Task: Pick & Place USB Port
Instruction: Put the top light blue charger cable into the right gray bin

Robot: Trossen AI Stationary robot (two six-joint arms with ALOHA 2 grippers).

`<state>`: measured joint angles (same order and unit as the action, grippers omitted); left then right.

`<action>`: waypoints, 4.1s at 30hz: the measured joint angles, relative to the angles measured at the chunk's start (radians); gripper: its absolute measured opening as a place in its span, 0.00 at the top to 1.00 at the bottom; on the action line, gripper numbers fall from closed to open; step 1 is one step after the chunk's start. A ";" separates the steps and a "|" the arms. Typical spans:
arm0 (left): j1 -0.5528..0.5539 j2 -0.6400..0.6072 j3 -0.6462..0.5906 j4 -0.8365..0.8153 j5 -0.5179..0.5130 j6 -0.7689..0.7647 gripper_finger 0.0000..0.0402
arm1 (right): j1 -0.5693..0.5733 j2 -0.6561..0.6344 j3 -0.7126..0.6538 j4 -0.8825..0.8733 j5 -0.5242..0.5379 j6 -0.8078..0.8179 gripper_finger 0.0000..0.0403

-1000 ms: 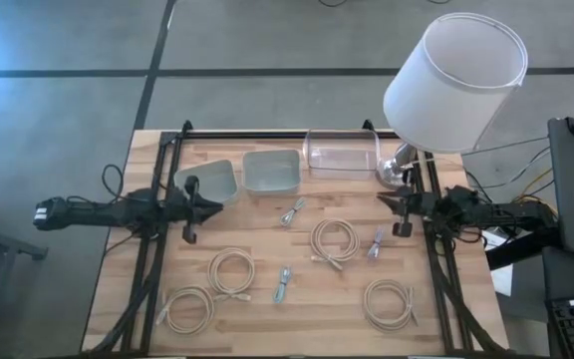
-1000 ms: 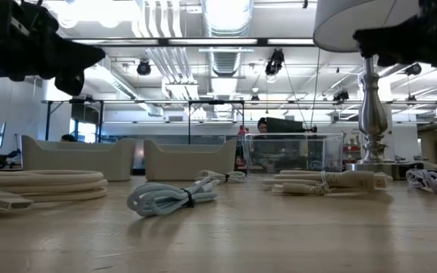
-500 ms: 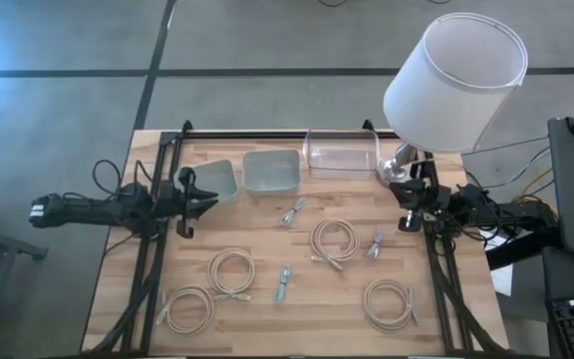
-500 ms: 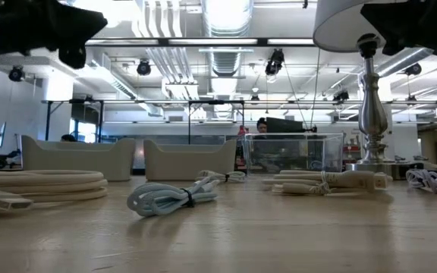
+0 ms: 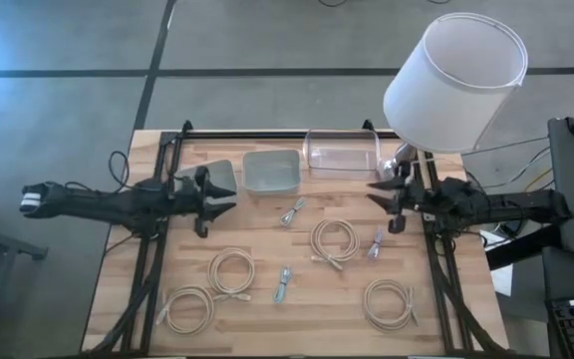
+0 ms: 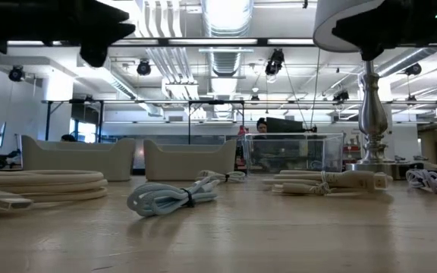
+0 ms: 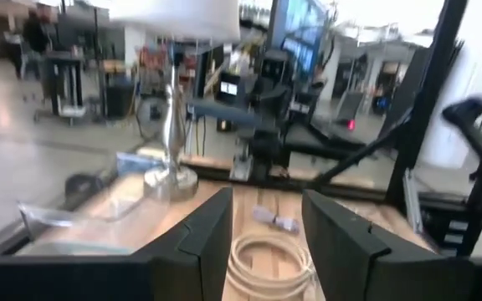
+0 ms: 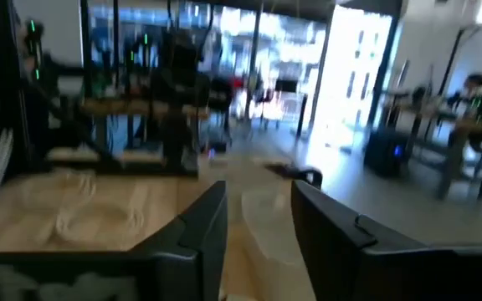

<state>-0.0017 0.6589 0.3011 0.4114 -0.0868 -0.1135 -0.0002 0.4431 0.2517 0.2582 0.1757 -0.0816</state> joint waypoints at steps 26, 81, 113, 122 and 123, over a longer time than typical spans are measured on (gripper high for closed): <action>-0.055 0.769 0.438 -0.099 -0.002 -0.129 0.63 | 0.000 0.324 0.194 -0.353 0.009 0.116 0.70; -0.090 1.096 0.537 -0.102 -0.393 -0.357 0.91 | 0.000 0.324 0.201 -0.346 0.008 0.108 0.82; 0.344 0.869 0.618 -0.604 -0.175 0.043 0.93 | 0.000 0.325 0.201 -0.327 0.008 0.055 0.82; 0.360 1.010 0.626 -0.578 -0.184 0.043 0.92 | 0.000 0.325 0.201 -0.327 0.008 0.053 0.80; 0.360 1.016 0.630 -0.576 -0.195 0.041 0.91 | 0.000 0.325 0.201 -0.327 0.008 0.053 0.80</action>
<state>0.3583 1.6753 0.9308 -0.1650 -0.2815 -0.0722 -0.0006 0.7677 0.4526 -0.0685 0.1837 -0.0288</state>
